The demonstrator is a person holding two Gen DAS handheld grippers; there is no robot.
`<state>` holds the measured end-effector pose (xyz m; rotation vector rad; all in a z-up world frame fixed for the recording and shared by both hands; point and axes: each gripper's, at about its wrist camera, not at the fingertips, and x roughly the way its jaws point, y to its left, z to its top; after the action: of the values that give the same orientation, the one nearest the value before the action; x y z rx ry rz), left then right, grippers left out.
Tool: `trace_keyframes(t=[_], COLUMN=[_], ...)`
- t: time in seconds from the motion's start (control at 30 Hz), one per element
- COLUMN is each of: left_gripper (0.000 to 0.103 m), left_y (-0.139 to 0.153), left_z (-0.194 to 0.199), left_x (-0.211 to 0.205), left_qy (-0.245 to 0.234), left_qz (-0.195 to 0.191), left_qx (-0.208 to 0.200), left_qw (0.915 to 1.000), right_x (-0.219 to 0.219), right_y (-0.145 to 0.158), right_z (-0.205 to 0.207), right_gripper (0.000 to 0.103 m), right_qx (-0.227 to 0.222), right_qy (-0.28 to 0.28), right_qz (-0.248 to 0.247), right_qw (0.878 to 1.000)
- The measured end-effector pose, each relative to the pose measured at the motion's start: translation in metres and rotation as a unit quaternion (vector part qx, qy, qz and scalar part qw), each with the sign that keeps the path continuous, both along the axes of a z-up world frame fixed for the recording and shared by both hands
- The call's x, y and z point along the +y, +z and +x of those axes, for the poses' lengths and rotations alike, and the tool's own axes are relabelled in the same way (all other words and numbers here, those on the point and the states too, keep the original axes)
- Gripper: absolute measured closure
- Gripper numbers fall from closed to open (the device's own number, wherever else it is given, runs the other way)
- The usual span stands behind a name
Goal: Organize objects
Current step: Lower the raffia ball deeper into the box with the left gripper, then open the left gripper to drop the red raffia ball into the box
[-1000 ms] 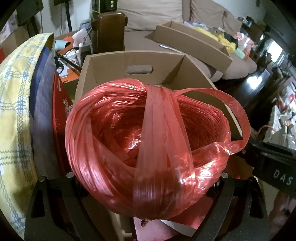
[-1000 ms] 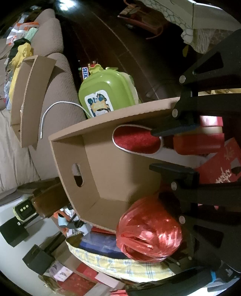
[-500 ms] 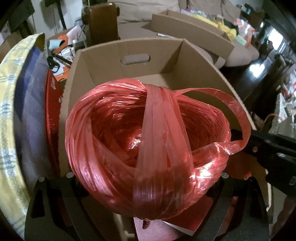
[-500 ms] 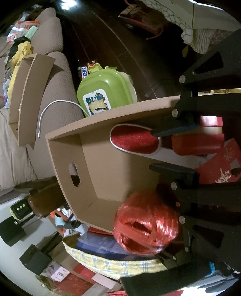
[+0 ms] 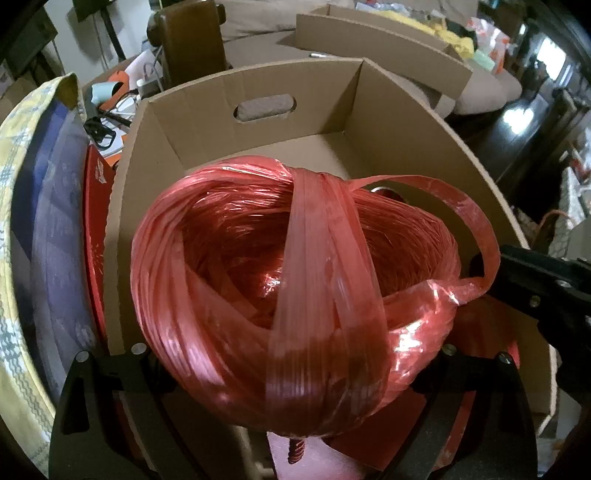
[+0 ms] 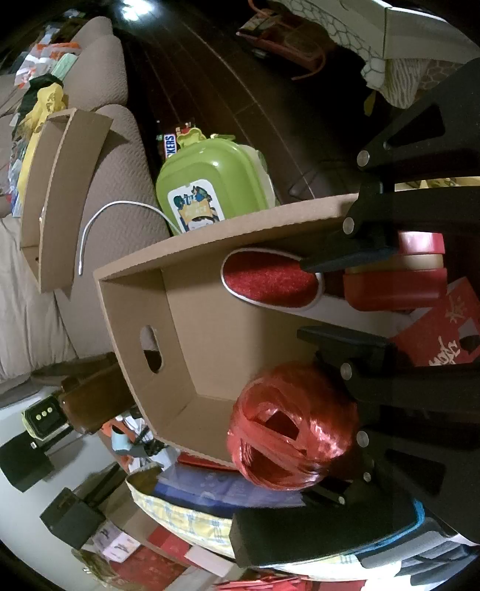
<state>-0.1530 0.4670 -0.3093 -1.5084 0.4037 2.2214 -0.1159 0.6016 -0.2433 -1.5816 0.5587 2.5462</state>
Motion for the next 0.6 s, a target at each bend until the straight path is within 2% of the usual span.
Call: trace_keyframes(t=[0.37, 0.5, 0.6], left_gripper=[0.008, 0.008, 0.008], left_y=[-0.004, -0.002, 0.006], left_z=[0.007, 0.008, 0.008], left_x=[0.005, 0.003, -0.001], left_qy=[-0.019, -0.016, -0.007], left_qz=[-0.01, -0.003, 0.017], left_qx=[-0.008, -0.006, 0.006], left_qw=[0.9997, 0.9999, 0.9998], right_x=[0.0, -0.002, -0.003], right_y=[0.0, 0.0, 0.002], right_z=[0.001, 0.0, 0.0], right_gripper=[0.072, 0.072, 0.072], right_qx=[0.002, 0.0, 0.001], right_qy=[-0.001, 0.0, 0.001], right_qz=[0.001, 0.007, 0.008], right_qw=[1.0, 1.0, 1.0])
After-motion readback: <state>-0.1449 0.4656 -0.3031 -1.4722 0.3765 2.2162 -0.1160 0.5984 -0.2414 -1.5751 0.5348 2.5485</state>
